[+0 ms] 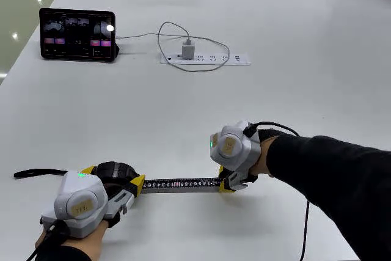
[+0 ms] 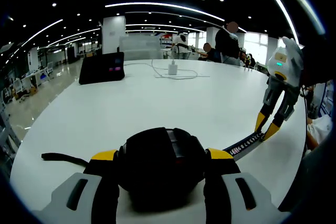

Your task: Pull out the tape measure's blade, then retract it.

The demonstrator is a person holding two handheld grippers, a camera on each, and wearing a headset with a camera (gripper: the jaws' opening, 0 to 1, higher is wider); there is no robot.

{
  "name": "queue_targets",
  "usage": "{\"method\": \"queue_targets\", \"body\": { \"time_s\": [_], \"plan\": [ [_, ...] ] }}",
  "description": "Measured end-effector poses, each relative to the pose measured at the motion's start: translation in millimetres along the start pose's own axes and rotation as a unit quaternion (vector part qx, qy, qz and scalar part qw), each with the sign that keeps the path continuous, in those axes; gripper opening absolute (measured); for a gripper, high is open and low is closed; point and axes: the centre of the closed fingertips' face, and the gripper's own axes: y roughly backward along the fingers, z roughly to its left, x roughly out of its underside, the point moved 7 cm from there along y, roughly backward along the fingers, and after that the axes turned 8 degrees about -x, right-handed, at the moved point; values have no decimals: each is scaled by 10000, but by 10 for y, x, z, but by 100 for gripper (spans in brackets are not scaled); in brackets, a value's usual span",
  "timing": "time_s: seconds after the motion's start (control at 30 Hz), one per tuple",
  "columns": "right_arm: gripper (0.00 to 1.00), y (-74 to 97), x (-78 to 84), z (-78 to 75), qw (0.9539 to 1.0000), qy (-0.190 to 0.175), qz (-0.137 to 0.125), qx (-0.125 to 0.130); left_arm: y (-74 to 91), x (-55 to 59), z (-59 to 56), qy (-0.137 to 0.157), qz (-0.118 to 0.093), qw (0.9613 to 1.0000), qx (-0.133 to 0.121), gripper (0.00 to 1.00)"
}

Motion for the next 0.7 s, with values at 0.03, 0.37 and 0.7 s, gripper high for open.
{"method": "queue_targets", "body": {
  "time_s": [0.03, 0.37, 0.7],
  "plan": [
    [10, -2, -2, -2, 10000, -8, -4, -1, 0, 0, 0, -1, -1, 10000, -1, 61],
    [10, -20, -30, 6, 10000, -35, 21, 36, 0, 0, -1, -19, -5, 10000, -3, 61],
    [10, -34, -54, 0, 9999, -138, 16, 42, 4, 4, -3, -23, 16, 10000, 0, 61]
  ]
}}
